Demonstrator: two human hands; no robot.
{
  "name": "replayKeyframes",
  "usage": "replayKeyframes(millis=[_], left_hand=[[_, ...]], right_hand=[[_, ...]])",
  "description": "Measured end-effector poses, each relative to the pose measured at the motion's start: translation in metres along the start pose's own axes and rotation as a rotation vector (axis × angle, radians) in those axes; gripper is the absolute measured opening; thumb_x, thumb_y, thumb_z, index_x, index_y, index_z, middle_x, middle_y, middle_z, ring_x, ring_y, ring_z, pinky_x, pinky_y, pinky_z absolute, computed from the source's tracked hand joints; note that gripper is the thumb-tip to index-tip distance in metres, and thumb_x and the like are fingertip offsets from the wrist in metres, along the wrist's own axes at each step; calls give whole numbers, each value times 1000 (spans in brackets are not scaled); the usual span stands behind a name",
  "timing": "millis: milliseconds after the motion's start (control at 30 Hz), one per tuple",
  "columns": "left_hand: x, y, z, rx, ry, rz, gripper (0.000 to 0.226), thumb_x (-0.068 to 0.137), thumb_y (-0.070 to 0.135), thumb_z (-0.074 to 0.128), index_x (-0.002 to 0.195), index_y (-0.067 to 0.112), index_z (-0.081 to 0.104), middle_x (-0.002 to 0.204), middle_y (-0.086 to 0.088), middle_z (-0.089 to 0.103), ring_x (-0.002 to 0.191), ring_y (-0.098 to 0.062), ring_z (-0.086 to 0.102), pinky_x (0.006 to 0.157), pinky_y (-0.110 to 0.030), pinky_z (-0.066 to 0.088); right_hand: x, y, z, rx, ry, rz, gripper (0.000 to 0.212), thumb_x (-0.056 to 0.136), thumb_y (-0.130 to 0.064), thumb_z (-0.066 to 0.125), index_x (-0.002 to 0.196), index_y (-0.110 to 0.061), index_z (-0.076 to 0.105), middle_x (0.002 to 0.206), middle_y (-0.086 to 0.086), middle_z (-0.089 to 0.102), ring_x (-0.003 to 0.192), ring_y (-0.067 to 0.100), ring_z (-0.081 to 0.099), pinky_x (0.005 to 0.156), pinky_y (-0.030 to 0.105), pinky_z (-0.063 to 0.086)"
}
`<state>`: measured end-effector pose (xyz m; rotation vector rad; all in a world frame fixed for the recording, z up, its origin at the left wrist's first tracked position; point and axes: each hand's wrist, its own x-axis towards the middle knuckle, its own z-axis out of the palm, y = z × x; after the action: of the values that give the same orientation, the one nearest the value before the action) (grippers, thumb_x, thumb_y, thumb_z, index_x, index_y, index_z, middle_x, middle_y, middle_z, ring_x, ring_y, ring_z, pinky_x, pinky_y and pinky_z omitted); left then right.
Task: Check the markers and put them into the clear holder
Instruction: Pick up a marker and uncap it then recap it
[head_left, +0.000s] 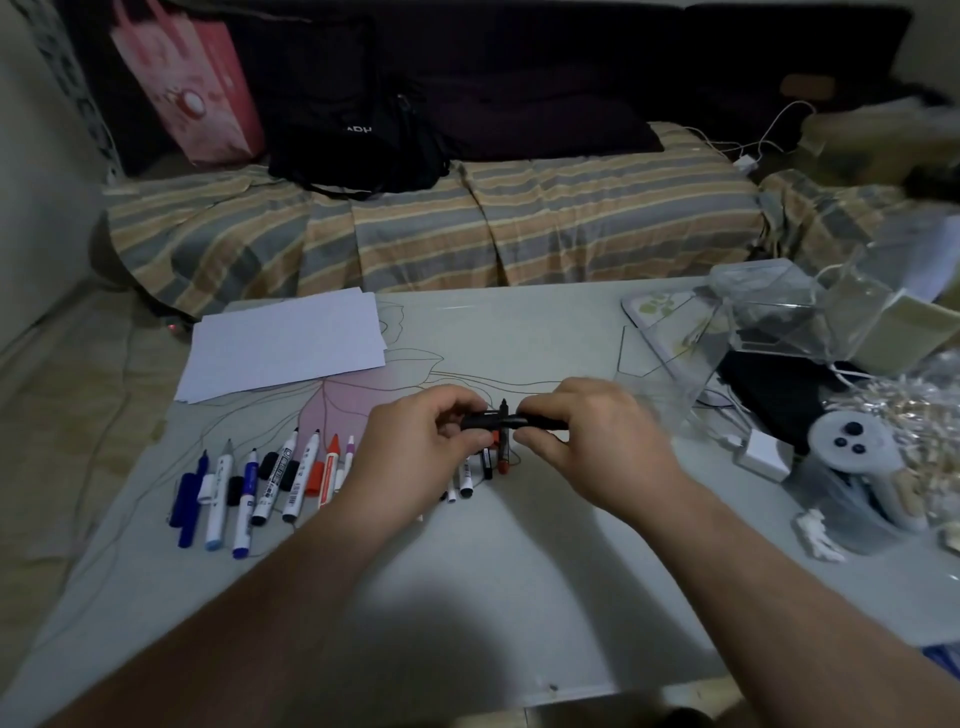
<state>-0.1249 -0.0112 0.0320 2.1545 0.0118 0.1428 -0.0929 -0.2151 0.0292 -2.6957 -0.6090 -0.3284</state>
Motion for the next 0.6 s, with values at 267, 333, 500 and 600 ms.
replayKeyframes(millis=[267, 333, 500, 600], left_hand=[[2, 0, 3, -146, 49, -28, 23, 83, 18, 81, 102, 32, 77, 84, 16, 76, 77, 6, 70, 72, -13, 49], [3, 0, 4, -166, 36, -31, 23, 85, 17, 80, 103, 30, 78, 88, 16, 77, 82, 5, 71, 78, -16, 52], [5, 0, 4, -118, 26, -12, 22, 84, 18, 79, 100, 32, 79, 86, 13, 77, 82, 0, 71, 74, -16, 54], [5, 3, 4, -23, 17, 54, 24, 81, 19, 81, 98, 35, 80, 86, 16, 77, 83, 4, 69, 78, -13, 52]], right_hand=[[6, 4, 2, 104, 33, -24, 32, 89, -57, 55, 93, -30, 72, 75, -8, 63, 75, 14, 57, 67, 39, 50], [5, 5, 2, 103, 29, -34, 34, 90, -59, 52, 93, -31, 71, 75, -8, 62, 74, 13, 57, 65, 39, 50], [6, 7, 5, 144, 42, -58, 28, 90, -56, 56, 99, -35, 72, 78, -11, 64, 75, 10, 58, 66, 38, 50], [4, 7, 9, 148, 36, -39, 28, 88, -58, 58, 100, -37, 71, 81, -14, 64, 79, 10, 59, 67, 38, 51]])
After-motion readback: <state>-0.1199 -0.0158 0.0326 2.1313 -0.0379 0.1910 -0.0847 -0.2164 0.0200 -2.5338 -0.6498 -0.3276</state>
